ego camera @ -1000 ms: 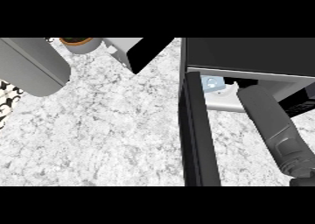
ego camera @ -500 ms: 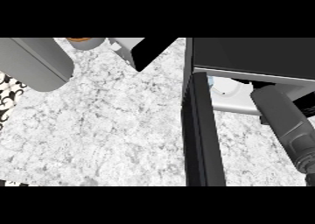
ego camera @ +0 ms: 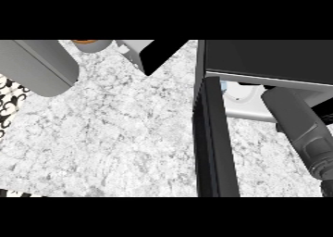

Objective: Pick up the milk, place it into the microwave and close the microwave

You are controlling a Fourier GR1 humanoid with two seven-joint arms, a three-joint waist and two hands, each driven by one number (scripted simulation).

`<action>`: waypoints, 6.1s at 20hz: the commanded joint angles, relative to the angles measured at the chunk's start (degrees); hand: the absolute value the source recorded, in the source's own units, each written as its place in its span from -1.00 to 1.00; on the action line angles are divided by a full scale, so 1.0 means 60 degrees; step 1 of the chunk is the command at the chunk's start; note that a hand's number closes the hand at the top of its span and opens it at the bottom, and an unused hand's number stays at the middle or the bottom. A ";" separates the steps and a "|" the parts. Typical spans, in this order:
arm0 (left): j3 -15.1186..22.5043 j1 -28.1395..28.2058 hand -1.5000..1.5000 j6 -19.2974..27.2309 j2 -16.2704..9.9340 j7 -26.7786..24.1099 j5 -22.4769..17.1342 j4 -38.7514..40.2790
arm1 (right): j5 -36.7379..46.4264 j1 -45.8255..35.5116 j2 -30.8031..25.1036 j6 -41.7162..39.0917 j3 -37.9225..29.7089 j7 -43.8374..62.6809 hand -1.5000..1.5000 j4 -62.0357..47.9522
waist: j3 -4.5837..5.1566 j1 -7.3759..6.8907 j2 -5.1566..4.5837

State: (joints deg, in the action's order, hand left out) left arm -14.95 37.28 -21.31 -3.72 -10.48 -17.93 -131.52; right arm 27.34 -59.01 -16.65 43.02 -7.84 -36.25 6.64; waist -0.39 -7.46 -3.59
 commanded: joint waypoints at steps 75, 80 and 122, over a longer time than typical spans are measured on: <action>1.0637 -0.9304 1.00 0.7392 0.0619 -0.0886 0.3000 1.0947 | -0.6009 1.1171 -0.1169 -1.2381 -0.0446 -0.2514 -1.00 1.0659 | 0.0112 0.2153 0.0532; 1.1072 -1.0150 1.00 0.8142 0.0618 -0.1241 0.1737 1.1752 | -0.6572 1.1559 -0.1228 -1.2317 -0.0037 -0.1825 -1.00 1.2113 | 0.0120 0.2348 0.0492; 1.0017 -1.4208 -1.00 1.2424 0.0620 -0.2454 -0.4469 1.3174 | -0.7002 0.9258 -0.4642 -1.1238 -0.1716 0.0388 1.00 1.5276 | 0.0115 0.3941 -0.0162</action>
State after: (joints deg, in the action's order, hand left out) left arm 48.89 -44.39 51.26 0.03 -24.32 -42.61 -55.46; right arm -15.84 -1.96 -43.82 -25.28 -17.62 -33.56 98.21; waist 0.32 16.37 -4.00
